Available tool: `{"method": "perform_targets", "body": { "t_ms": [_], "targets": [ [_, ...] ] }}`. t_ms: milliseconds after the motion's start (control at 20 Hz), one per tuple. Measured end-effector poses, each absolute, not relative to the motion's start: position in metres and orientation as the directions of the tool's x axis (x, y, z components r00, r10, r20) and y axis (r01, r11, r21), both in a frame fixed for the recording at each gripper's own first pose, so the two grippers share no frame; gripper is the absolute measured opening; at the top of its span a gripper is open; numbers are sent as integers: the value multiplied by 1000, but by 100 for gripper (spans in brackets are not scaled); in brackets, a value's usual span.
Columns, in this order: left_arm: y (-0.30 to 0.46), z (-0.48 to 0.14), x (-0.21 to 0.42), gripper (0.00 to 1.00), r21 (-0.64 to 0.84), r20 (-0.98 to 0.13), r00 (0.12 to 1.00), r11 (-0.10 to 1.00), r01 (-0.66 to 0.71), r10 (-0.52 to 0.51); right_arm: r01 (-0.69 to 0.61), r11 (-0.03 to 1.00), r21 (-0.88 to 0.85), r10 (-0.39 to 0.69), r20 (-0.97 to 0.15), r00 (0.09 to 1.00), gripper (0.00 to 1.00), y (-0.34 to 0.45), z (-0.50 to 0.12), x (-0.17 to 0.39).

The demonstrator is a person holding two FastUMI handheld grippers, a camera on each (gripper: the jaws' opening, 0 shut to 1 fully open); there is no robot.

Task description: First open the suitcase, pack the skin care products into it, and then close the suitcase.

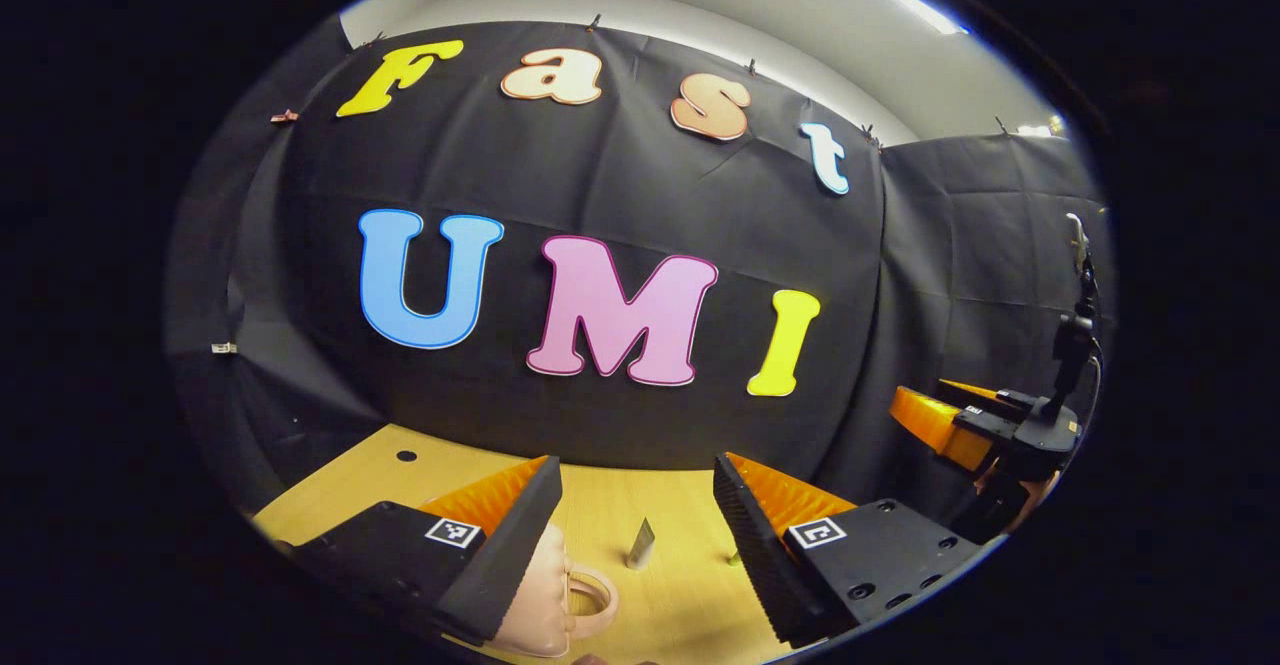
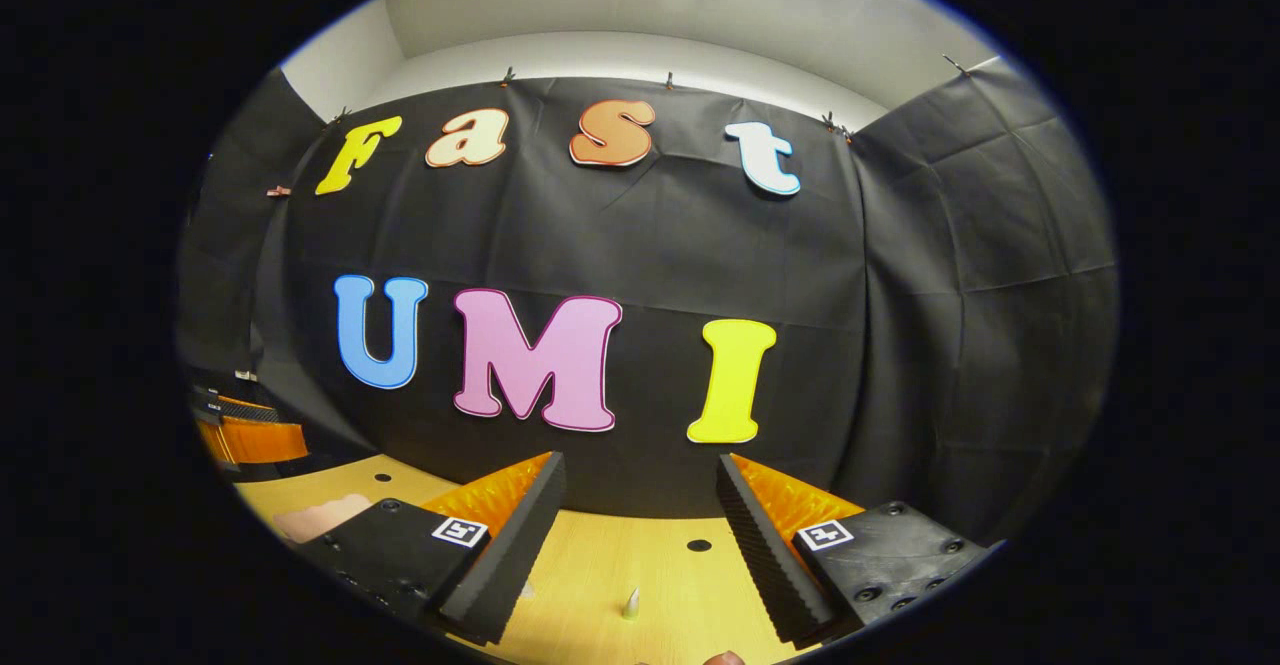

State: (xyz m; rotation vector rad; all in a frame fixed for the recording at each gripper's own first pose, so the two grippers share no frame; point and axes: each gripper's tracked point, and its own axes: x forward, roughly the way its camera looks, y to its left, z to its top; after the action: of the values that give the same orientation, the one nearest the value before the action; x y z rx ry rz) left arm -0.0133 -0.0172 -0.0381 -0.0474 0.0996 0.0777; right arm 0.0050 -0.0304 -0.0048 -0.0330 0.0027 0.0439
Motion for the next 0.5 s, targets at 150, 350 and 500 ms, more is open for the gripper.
{"method": "perform_targets", "body": {
  "t_ms": [150, 350, 500],
  "targets": [
    [-29, -80, -4, 96, -74, -224, 975, 997, -32, 15, -45, 998, -36, 46, 9, 999, 97, -33, -3, 3],
    [-24, -154, 17, 96, -121, -458, 889, 991, -55, -7, -37, 999, -19, 37, -22, 999, 96, -50, -21, -5],
    [-27, -212, 27, 96, -152, -617, 786, 986, -74, -35, -31, 999, -16, 30, -56, 998, 96, -65, -38, -15]
  ]
}}
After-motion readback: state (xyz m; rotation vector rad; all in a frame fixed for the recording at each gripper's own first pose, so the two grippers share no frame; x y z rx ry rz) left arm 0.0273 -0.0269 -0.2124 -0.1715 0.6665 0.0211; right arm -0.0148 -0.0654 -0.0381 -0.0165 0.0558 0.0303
